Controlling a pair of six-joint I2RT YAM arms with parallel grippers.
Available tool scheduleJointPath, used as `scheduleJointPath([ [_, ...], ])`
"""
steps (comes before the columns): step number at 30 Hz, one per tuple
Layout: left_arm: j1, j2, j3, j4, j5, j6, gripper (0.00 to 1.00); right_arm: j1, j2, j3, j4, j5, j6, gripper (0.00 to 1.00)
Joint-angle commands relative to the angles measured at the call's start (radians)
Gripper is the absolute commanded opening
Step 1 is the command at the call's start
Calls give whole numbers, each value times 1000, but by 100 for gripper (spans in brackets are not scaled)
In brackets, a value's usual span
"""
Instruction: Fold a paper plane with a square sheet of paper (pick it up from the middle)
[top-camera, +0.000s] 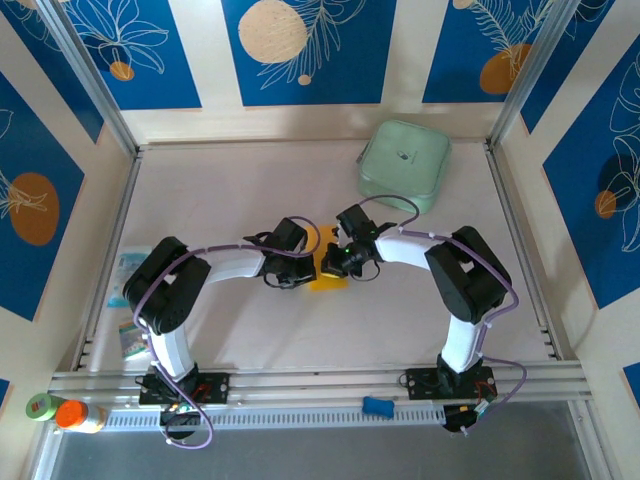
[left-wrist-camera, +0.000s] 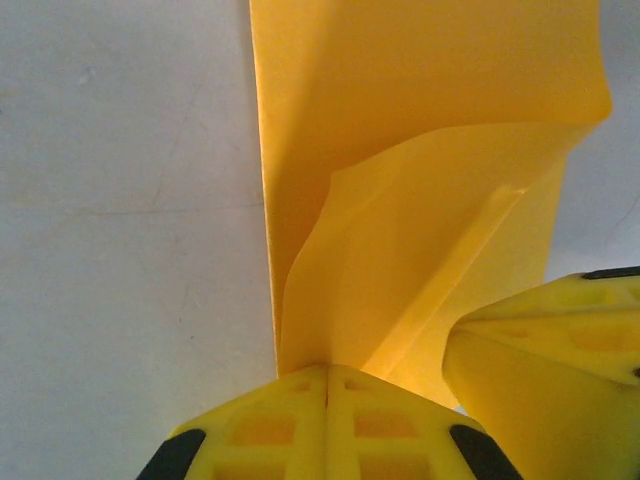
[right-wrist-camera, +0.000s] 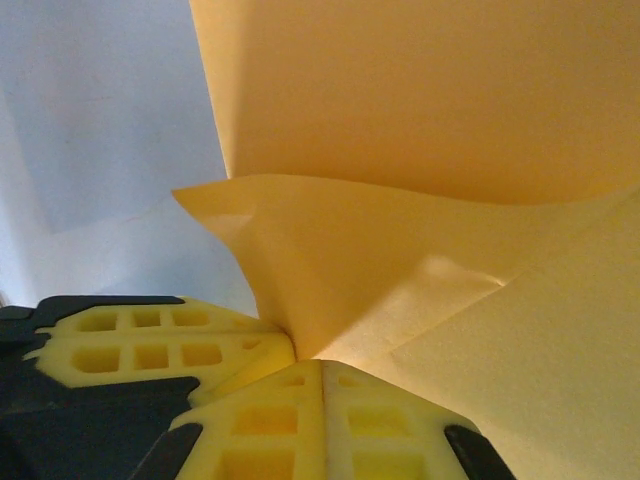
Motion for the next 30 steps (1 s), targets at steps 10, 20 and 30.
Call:
scheduleJointPath([
  [10,-12,54,-33,-94,-34,5,0,-1,59,40,2,-29,-2,0],
  [20,-10,93,-58,-226,-84,105,0,-97,95,47,-24,23,8,0],
  [30,-9,108,-58,-227,-78,117,0,-255,132,104,-35,54,-42,0],
])
